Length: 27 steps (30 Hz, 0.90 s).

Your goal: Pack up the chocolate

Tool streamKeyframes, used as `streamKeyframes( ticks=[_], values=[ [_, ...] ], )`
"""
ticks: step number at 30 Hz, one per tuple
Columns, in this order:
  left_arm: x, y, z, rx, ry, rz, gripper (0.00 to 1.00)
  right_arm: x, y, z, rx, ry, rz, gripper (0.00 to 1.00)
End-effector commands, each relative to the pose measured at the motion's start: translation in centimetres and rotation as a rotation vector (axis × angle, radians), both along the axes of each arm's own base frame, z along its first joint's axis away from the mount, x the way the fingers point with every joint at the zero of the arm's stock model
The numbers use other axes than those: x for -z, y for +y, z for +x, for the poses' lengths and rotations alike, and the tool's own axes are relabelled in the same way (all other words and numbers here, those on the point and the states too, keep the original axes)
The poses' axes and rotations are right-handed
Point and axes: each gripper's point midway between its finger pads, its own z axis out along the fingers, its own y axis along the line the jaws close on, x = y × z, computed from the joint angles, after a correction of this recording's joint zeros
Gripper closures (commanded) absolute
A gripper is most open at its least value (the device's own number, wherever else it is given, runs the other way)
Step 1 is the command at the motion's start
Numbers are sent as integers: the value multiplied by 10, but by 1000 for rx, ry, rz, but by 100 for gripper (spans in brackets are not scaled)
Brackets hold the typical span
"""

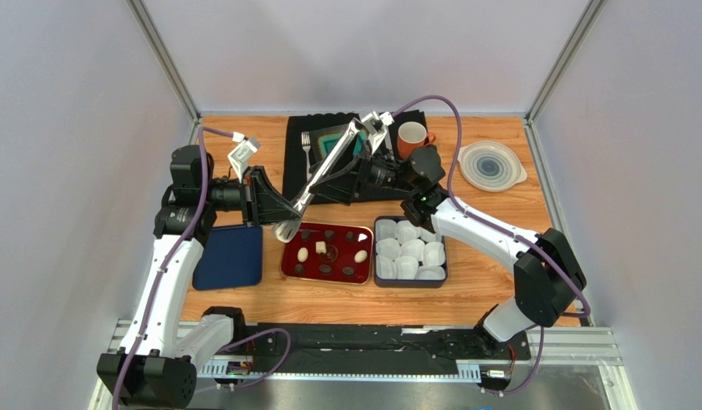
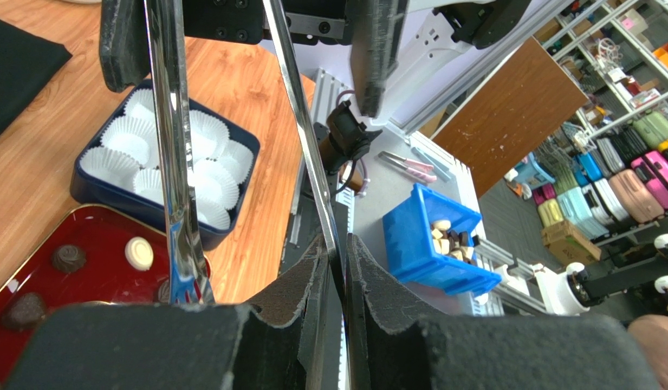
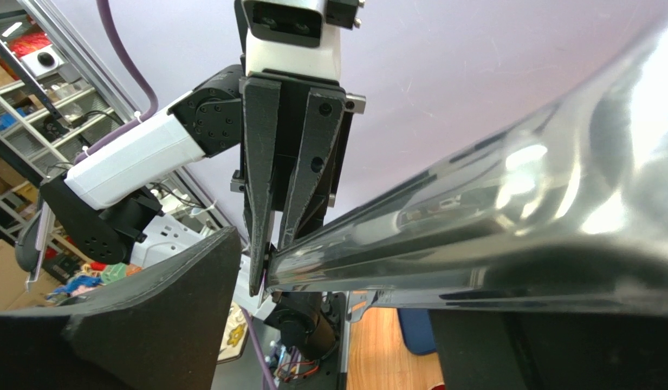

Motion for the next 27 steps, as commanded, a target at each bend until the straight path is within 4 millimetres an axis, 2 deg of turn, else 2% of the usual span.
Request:
streamKeyframes(
  ticks=[1, 2, 4, 13, 18, 21, 24, 25, 26, 27],
  values=[
    [-25, 8, -53, 277, -50, -92, 79, -16, -2, -1, -17, -17, 38, 25],
    [-26, 9, -54, 277, -50, -92, 79, -16, -2, 0, -16, -15, 40, 33],
    [-27, 9, -54, 277, -55, -92, 79, -18, -4, 1, -7, -10, 48, 39],
    [-27, 9, -54, 277, -52, -92, 79, -31, -13, 5, 47, -2, 104, 48],
    [-27, 8, -53, 276, -55, -92, 78, -37, -18, 7, 80, -10, 99, 61],
    [-27, 8, -53, 277, -55, -92, 73, -41, -20, 7, 99, -18, 80, 64],
    [-28, 9, -48, 280, -79, -70, 60, -43, -24, 7, 128, -42, 46, 64],
    [-28, 9, -47, 273, -77, -61, 55, -38, -24, 9, 145, -49, 15, 64],
    [-29, 9, -47, 267, -39, -50, 53, -40, -26, 9, 157, -59, 8, 64],
    [-30, 9, -43, 263, -87, -39, 50, -39, -26, 10, 167, -64, -5, 64]
  ],
)
